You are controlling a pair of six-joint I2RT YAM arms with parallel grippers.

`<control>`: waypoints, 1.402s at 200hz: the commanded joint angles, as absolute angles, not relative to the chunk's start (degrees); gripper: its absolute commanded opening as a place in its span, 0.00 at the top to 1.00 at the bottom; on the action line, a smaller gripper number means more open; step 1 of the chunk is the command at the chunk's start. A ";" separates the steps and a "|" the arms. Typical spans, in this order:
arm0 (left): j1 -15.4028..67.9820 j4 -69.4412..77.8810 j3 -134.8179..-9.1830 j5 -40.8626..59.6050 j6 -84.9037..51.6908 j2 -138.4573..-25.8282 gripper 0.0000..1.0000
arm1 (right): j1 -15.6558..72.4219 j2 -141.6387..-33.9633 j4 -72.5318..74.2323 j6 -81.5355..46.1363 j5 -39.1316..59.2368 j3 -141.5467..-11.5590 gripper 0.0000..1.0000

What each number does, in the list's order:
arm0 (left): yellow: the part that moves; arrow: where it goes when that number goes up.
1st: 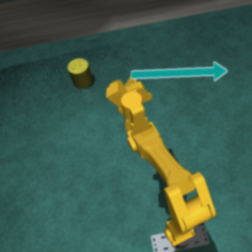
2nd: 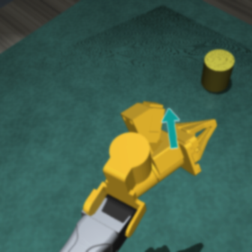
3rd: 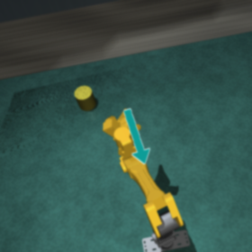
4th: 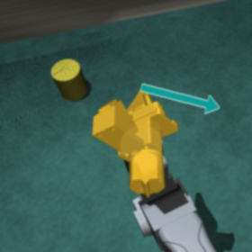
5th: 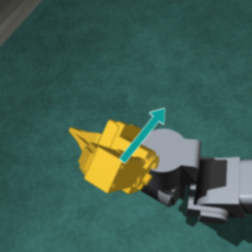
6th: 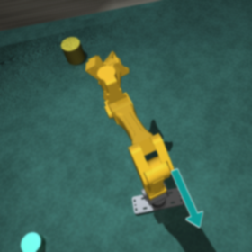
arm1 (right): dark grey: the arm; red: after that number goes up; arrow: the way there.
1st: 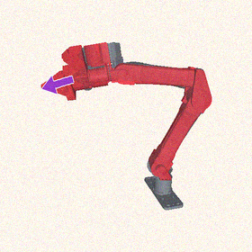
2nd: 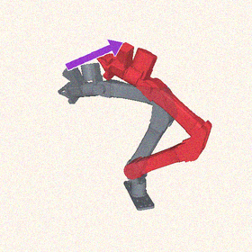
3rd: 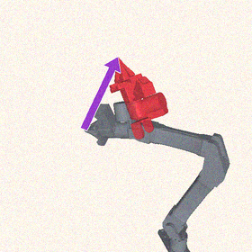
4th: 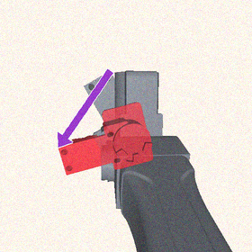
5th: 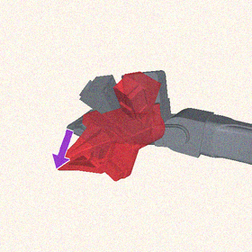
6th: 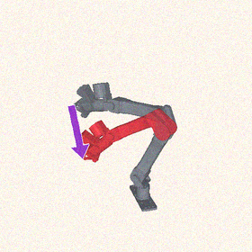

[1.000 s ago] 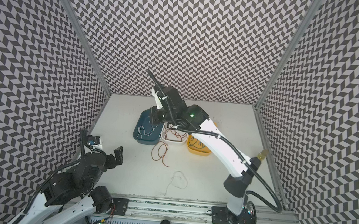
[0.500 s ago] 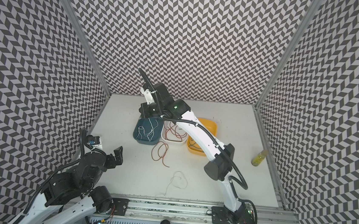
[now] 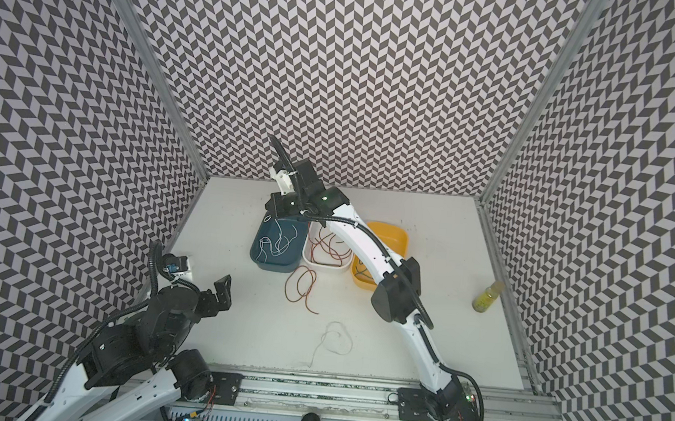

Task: Untangle the cables
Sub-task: 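Lower the white wire into the teal tub and open the right gripper, then move the right gripper back down to the last loose white wire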

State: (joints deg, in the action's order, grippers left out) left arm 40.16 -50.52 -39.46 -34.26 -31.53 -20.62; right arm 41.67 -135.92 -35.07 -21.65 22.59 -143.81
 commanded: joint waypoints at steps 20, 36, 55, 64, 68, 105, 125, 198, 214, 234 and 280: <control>39.62 -49.66 -39.08 -34.50 -31.63 -20.04 0.00 | 42.49 -138.68 -31.15 -21.34 22.65 -137.22 1.00; 39.51 -49.66 -39.02 -34.40 -31.48 -20.04 0.00 | 42.87 -139.59 -32.31 -20.29 21.26 -136.23 1.00; 39.49 -49.57 -39.02 -34.43 -31.49 -20.04 0.00 | 43.14 -140.17 -34.28 -18.93 18.75 -136.16 1.00; 39.47 -49.60 -39.03 -34.45 -31.51 -19.97 0.00 | 43.15 -140.10 -34.47 -18.40 18.05 -135.91 1.00; 39.46 -49.63 -39.07 -34.45 -31.53 -20.03 0.00 | 43.21 -140.03 -34.52 -18.28 17.79 -135.67 1.00; 39.38 -49.66 -39.05 -34.54 -31.47 -19.95 0.00 | 43.49 -139.90 -36.48 -17.20 14.98 -135.09 0.92; 39.38 -49.66 -39.02 -34.52 -31.54 -19.93 0.00 | 43.77 -140.10 -38.58 -16.36 13.56 -135.42 0.80; 39.38 -49.75 -39.02 -34.53 -31.49 -19.86 0.00 | 44.80 -133.00 -45.24 -14.18 8.22 -134.90 0.60; 39.38 -49.75 -39.05 -34.62 -31.47 -19.82 0.00 | 45.17 -129.13 -46.33 -14.07 6.47 -132.33 0.52; 39.38 -49.75 -39.03 -34.60 -31.52 -19.78 0.00 | 46.08 -122.71 -46.78 -13.89 4.91 -126.42 0.44; 39.40 -49.74 -39.03 -34.45 -31.54 -19.94 0.00 | 49.55 -102.74 -39.78 -14.18 0.89 -100.29 0.35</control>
